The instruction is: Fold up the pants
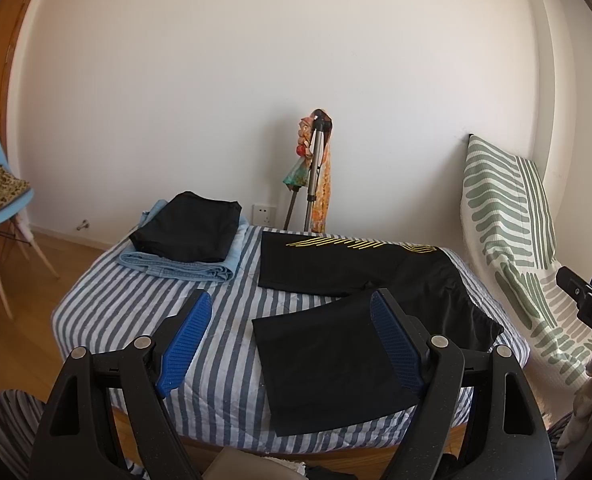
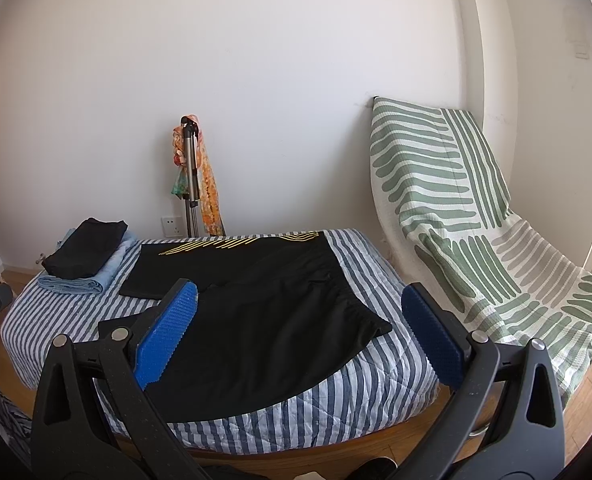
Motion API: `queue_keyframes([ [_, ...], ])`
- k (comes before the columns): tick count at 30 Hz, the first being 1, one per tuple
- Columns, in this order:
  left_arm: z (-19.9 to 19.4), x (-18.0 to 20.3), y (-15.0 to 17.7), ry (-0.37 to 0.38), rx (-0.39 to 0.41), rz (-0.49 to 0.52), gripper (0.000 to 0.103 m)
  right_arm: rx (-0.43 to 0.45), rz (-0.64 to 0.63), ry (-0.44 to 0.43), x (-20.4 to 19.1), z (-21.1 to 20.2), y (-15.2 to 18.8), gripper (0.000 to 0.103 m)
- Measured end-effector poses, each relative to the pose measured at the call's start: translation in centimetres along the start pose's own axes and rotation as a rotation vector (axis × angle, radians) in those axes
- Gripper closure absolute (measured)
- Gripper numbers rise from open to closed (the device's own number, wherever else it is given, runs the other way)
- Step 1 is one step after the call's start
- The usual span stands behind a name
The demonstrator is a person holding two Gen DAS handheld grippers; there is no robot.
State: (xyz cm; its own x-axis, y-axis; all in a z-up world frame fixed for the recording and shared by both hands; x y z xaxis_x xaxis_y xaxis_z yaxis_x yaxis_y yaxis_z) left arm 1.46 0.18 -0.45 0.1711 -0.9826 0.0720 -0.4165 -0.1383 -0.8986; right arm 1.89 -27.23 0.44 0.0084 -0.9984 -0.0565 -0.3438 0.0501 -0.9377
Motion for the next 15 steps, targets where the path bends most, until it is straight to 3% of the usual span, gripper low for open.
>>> queue_keyframes([
  [15, 0.12, -0.18, 0.25, 0.005, 0.000, -0.003, 0.021, -0.001, 0.000, 0.000, 0.09, 0.00, 0.00, 0.000],
])
Point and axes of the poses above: each gripper's, at about its wrist camera, not at the fingertips, and z roughly the way its jaws point, x to its right, y to its underside, the point moved 2 cm from there along z, roughly the way its jaws point, and after that the axes turned 8 degrees about -y, right-handed, at the moved point
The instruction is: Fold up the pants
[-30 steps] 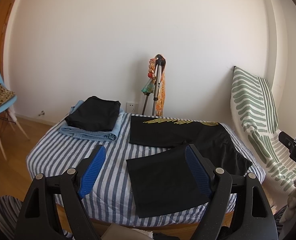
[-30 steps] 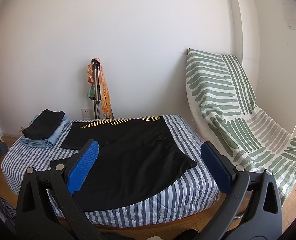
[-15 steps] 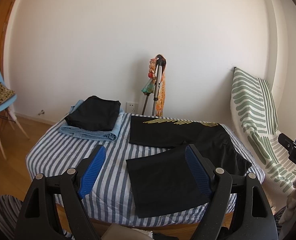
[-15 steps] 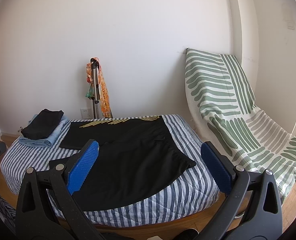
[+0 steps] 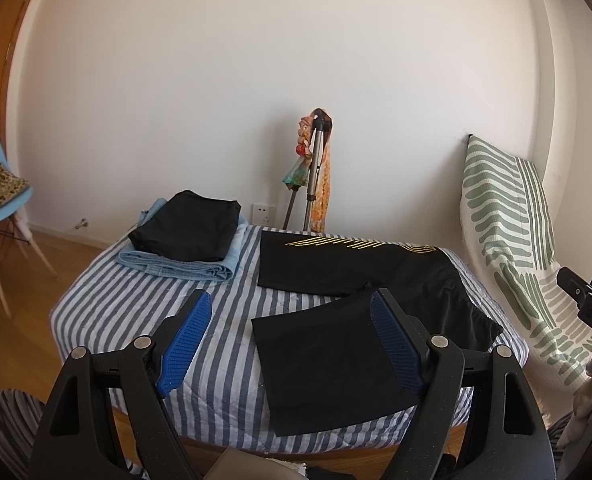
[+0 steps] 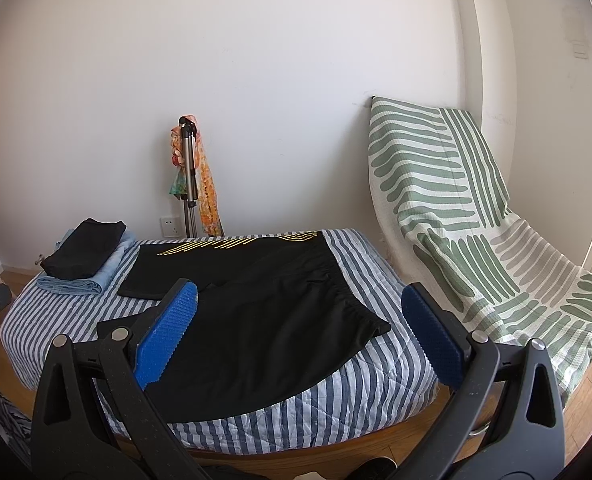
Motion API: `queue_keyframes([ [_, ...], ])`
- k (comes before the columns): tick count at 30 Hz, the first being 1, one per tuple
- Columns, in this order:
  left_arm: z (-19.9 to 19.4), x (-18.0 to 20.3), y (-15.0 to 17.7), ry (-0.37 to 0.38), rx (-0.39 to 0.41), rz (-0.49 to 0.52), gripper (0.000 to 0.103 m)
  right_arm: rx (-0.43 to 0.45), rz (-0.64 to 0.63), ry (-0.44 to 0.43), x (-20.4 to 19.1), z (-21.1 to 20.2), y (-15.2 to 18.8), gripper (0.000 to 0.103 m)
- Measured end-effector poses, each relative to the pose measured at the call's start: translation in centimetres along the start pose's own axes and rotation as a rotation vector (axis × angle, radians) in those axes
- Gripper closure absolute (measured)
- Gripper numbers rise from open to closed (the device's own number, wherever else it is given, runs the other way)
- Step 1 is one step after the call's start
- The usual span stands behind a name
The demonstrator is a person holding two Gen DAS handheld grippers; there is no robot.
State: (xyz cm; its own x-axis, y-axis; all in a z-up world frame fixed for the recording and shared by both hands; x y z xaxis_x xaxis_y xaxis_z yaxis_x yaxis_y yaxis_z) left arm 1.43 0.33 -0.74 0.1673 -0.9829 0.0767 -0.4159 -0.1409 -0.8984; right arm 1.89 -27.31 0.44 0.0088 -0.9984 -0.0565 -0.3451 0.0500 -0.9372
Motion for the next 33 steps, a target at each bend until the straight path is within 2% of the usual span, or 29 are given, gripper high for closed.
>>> queue_keyframes([
  [16, 0.7, 0.2, 0.0, 0.013, -0.009, 0.016, 0.021, 0.006, -0.007, -0.011, 0.4, 0.4, 0.4, 0.000],
  [20, 2.1, 0.2, 0.1, 0.088, -0.069, 0.026, 0.021, 0.025, -0.037, -0.062, 0.7, 0.7, -0.1, 0.000],
  [23, 2.8, 0.2, 0.4, 0.067, -0.072, 0.066, 0.021, 0.031, -0.073, -0.075, 1.0, 1.2, -0.6, 0.000],
  [28, 3.4, 0.8, 1.2, 0.100, -0.085, 0.135, 0.021, -0.033, -0.097, -0.087, 2.5, 3.1, -1.3, 0.000],
  [33, 5.0, 1.3, 2.7, 0.144, -0.147, 0.237, 0.022, -0.133, -0.109, -0.064, 5.0, 5.9, -1.1, 0.000],
])
Point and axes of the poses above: each gripper's, at about its wrist camera, not at the fingertips, and z roughly the way its jaws point, x to its right, y to its underside, the point moved 2 cm from there along z, roughly the way its jaws point, and after that the axes turned 8 degrees about -y, right-handed, at the moved point
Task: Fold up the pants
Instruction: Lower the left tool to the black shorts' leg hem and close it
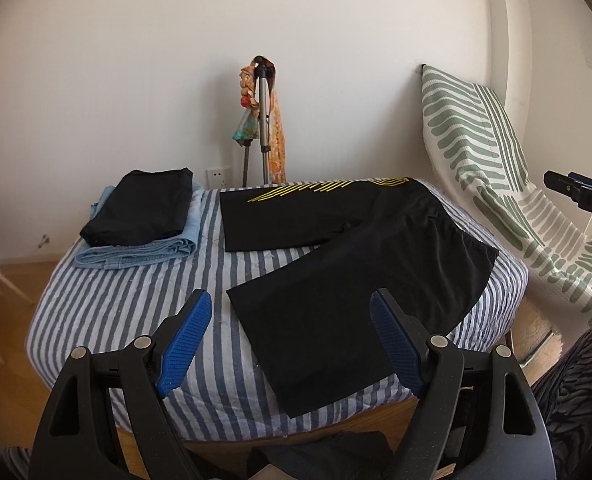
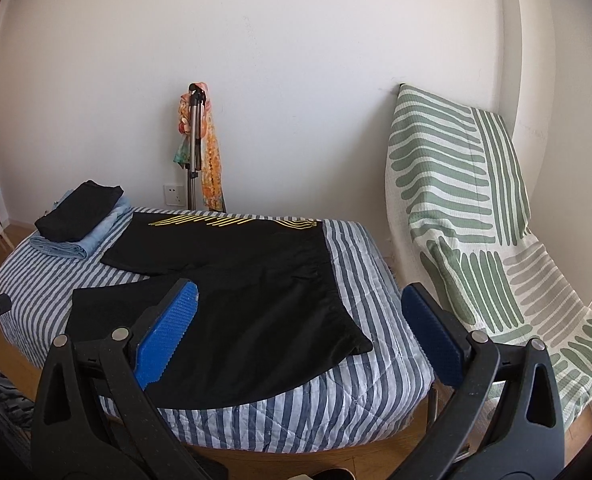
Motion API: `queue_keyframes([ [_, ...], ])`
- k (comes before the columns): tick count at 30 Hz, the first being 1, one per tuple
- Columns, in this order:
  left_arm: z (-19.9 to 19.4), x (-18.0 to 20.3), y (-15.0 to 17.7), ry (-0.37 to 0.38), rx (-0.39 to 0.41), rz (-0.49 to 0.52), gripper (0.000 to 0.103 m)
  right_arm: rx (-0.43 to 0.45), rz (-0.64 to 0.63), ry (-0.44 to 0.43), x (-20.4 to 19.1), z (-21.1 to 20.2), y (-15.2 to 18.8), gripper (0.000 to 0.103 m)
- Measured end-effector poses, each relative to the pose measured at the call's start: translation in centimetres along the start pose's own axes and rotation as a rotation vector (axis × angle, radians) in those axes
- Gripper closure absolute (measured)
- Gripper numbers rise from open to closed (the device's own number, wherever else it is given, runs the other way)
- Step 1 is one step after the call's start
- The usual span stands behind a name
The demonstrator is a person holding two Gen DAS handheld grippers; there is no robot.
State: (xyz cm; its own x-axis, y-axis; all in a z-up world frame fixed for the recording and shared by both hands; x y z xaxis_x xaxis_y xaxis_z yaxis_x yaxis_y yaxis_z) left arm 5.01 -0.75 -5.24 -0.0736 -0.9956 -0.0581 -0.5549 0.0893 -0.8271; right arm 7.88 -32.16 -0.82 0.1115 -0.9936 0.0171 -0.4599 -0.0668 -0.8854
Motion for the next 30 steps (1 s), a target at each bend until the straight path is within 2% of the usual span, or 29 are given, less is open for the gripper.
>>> queue_keyframes([
  [2, 1.2, -0.3, 0.7, 0.003, -0.041, 0.002, 0.022, -0.062, 0.043, -0.005, 1.4, 1.6, 0.6, 0.002],
  [5, 3.1, -1.3, 2.4, 0.016, -0.127, -0.044, 0.027, -0.165, 0.127, -0.017, 3.6, 4.3, 1.8, 0.013],
  [8, 4.8, -1.9, 4.4, 0.026, -0.209, -0.082, 0.029, -0.240, 0.192, -0.023, 5.5, 6.6, 3.3, 0.014],
  [11, 6.3, -2.2, 6.4, 0.039, -0.287, -0.099, 0.034, -0.309, 0.223, -0.024, 6.5, 8.8, 4.7, 0.028],
  [12, 6.7, -2.2, 6.9, 0.043, -0.305, -0.101, 0.034, -0.328, 0.235, -0.029, 6.8, 9.5, 5.0, 0.028],
  [19, 8.8, -1.4, 9.5, 0.109, -0.415, -0.121, 0.039, -0.399, 0.302, -0.029, 7.9, 12.8, 6.8, 0.028],
  [21, 9.6, -1.1, 10.0, 0.120, -0.436, -0.121, 0.040, -0.421, 0.321, -0.035, 8.0, 13.6, 7.3, 0.032],
  [23, 10.2, -1.0, 10.3, 0.131, -0.456, -0.127, 0.040, -0.443, 0.338, -0.043, 8.2, 14.3, 7.7, 0.036],
  [30, 11.9, -0.7, 11.0, 0.157, -0.495, -0.135, 0.040, -0.459, 0.370, -0.063, 8.7, 15.6, 8.4, 0.037],
])
Point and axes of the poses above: each gripper's, at about its wrist camera, not at the fingertips, and z roughly the way its jaws point, x to its right, y to its underside, the point moved 2 cm from there along z, roughly the way its jaws point, and after that the axes turned 8 degrees about -y, right-handed, at the moved point
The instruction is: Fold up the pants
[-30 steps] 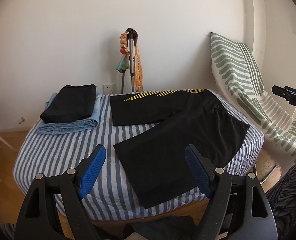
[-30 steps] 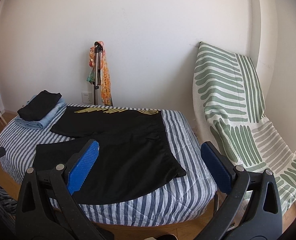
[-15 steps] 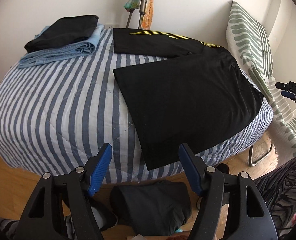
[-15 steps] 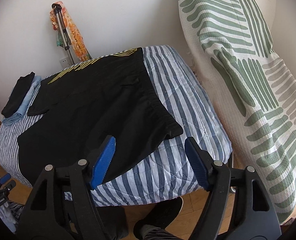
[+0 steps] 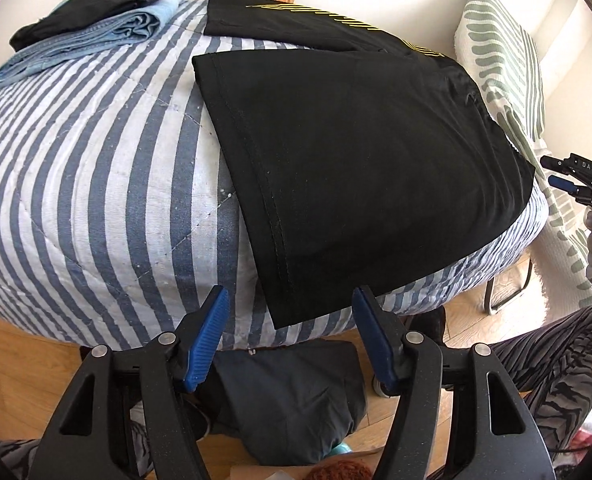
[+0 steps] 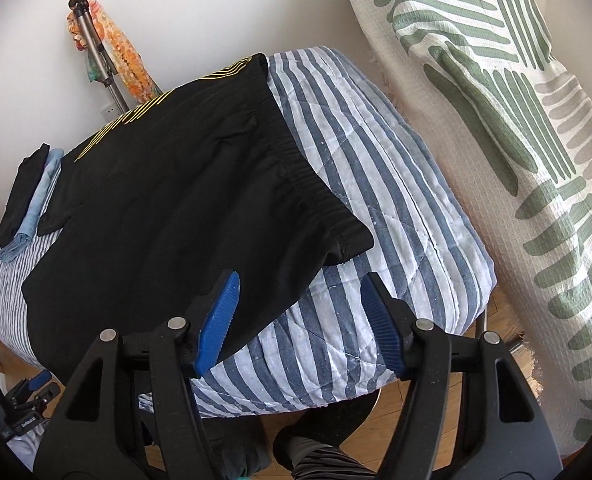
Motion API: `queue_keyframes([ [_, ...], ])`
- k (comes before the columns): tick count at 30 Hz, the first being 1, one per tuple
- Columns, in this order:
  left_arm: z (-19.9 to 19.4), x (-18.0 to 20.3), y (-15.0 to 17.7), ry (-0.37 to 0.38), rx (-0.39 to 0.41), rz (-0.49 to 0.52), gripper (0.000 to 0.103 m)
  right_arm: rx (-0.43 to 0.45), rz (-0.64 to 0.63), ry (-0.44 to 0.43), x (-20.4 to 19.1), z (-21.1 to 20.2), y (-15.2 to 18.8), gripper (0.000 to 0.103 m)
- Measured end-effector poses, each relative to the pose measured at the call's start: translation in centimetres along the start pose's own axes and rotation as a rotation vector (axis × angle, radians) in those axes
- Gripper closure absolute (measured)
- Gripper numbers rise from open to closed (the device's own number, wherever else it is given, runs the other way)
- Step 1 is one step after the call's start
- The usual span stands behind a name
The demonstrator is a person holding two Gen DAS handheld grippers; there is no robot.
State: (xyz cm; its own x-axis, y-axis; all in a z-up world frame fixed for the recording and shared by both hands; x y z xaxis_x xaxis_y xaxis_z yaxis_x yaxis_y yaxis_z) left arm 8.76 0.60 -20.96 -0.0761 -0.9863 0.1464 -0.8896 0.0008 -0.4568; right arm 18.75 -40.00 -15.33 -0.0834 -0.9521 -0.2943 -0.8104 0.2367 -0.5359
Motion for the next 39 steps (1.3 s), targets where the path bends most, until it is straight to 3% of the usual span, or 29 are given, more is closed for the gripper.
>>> queue_keyframes([
  [3, 0.6, -0.3, -0.1, 0.014, -0.014, -0.010, 0.048, -0.019, 0.027, -0.021, 0.4, 0.7, 0.0, 0.037],
  [14, 2.5, -0.4, 0.9, 0.124, -0.090, -0.060, 0.048, -0.055, 0.104, -0.121, 1.4, 2.1, -0.4, 0.041],
  [20, 3.4, 0.5, 0.2, 0.132, -0.086, -0.068, 0.050, -0.043, 0.159, -0.143, 2.1, 2.0, -0.7, 0.042],
  [24, 3.0, 1.3, -0.1, 0.154, -0.071, -0.036, 0.080, -0.033, 0.171, -0.133, 2.5, 1.9, -0.9, 0.042],
  [27, 2.5, 1.6, 0.1, 0.179, -0.054, -0.034, 0.091, -0.050, 0.171, -0.103, 2.9, 2.4, -0.8, 0.042],
  [34, -0.2, 0.7, -0.6, 0.175, 0.057, -0.054, 0.095, -0.077, 0.226, -0.117, 4.2, 3.7, -1.4, 0.066],
  [36, -1.3, 0.4, -0.9, 0.166, 0.096, -0.050, 0.095, -0.069, 0.223, -0.119, 4.2, 3.6, -1.6, 0.080],
  [39, -2.6, 0.1, -1.1, 0.161, 0.138, -0.052, 0.096, -0.051, 0.209, -0.129, 3.9, 3.2, -1.5, 0.091],
])
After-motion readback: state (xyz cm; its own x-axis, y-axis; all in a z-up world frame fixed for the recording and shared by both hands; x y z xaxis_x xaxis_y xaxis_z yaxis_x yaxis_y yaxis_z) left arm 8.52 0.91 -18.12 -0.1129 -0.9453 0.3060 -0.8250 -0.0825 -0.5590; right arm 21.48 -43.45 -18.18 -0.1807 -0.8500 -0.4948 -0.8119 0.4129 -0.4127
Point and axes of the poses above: each gripper's, at about its wrist camera, not at the fingertips, and z roughly the way its jaws point, x to its right, y to its underside, the point moved 2 cm from there along z, roughly the way its jaws point, and after that the axes turned 8 degrees about -y, right-handed, at the moved point
